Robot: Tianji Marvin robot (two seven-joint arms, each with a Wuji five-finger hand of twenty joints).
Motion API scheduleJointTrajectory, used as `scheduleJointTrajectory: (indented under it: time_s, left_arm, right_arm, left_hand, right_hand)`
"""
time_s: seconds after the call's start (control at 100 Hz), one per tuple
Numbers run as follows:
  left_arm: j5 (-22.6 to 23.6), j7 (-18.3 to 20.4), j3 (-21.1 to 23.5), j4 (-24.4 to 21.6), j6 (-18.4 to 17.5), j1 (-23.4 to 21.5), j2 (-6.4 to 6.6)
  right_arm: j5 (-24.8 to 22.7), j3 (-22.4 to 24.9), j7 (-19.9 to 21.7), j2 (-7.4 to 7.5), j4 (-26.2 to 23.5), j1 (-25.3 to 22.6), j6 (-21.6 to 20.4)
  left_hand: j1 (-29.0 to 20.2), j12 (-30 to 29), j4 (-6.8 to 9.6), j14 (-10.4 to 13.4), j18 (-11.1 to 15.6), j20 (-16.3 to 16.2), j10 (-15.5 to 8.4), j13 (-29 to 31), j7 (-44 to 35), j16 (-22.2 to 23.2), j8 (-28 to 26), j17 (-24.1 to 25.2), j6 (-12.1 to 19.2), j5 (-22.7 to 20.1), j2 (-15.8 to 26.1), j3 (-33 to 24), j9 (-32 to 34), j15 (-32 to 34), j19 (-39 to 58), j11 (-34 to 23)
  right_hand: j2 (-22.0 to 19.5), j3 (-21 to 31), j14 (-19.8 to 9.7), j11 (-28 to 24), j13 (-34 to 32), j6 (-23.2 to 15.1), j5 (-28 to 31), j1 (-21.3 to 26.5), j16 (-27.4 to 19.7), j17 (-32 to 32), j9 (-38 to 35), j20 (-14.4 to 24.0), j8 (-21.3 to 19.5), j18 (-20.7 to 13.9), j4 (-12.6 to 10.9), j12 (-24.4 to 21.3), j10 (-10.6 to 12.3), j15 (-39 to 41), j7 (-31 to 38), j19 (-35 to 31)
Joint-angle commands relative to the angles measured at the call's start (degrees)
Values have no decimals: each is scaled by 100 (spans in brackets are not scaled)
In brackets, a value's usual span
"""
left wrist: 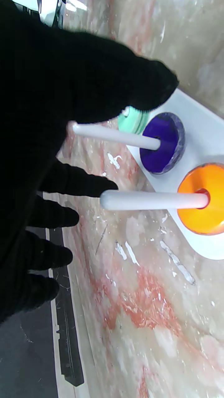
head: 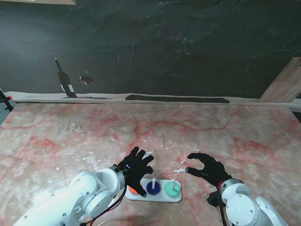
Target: Move the three rings of the Hanoi Tower from the left rod to the right rod
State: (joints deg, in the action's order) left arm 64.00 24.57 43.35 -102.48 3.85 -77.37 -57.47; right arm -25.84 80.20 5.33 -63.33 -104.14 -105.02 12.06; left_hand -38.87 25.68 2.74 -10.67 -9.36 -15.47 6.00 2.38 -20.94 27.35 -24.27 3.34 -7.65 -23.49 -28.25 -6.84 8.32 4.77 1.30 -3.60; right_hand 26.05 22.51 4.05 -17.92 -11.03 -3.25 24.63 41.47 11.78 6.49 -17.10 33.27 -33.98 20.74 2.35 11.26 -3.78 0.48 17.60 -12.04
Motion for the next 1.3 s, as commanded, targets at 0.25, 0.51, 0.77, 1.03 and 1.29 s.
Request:
scheduleJointTrajectory:
  time_s: [0.25, 0.51, 0.77, 1.03, 1.29]
  left_arm:
    - [-190, -395, -482, 370, 420, 124, -68]
    - [-298, -386, -651, 406, 590, 215, -75]
    - [-232, -509, -807, 503, 724, 312, -96]
    - [-285, -590, -917, 591, 767, 401, -110]
    - [-324, -692, -1047, 689, 795, 478, -123]
  right_arm:
    - [-22, -27, 4, -3, -17, -33, 18]
    - [-22, -40, 15, -1, -12, -20, 36]
    - [-21, -46, 25, 1, -5, -6, 51]
    - [-23, -55, 47, 5, -4, 7, 72]
    - [-21, -59, 69, 9, 3, 19, 78]
  left_hand:
    - [-10, -695, -382, -251, -238, 623, 321, -155, 246, -778, 104, 22, -209, 323, -628, -61, -239, -367, -225, 297]
    - [115, -999, -476, -317, -294, 1038, 443, -166, 137, -1159, -129, 17, 361, 786, -872, -511, -256, -403, -230, 319]
    - [59, -976, -467, -359, -319, 1088, 463, -167, 14, -1165, -328, 18, 909, 755, -878, -624, -250, -379, -227, 284]
    - [-22, -897, -404, -358, -319, 1100, 460, -166, -113, -1094, -500, 17, 1184, 621, -827, -660, -249, -337, -218, 250]
    - [-87, -712, -327, -362, -313, 1072, 451, -169, -324, -928, -720, 15, 1348, 449, -778, -690, -249, -272, -200, 185]
  right_hand:
    - [-2, 42, -17, -108, 98, 18, -145, -286, 31, 40, 190, -4, 31, 67, -17, 47, 10, -39, -27, 75]
    - [-9, 46, -15, -109, 94, 21, -139, -294, 33, 39, 188, -6, 30, 61, -17, 47, 9, -38, -25, 78]
    - [-1, 49, -13, -110, 101, 26, -125, -289, 32, 38, 189, -7, 28, 61, -17, 47, 8, -40, -22, 79]
    - [5, 48, -14, -113, 98, 47, -110, -298, 33, 38, 188, -10, 30, 57, -15, 48, 7, -39, -20, 82]
    - [4, 53, -12, -114, 102, 59, -98, -300, 32, 35, 189, -15, 31, 57, -15, 49, 8, -41, -21, 88]
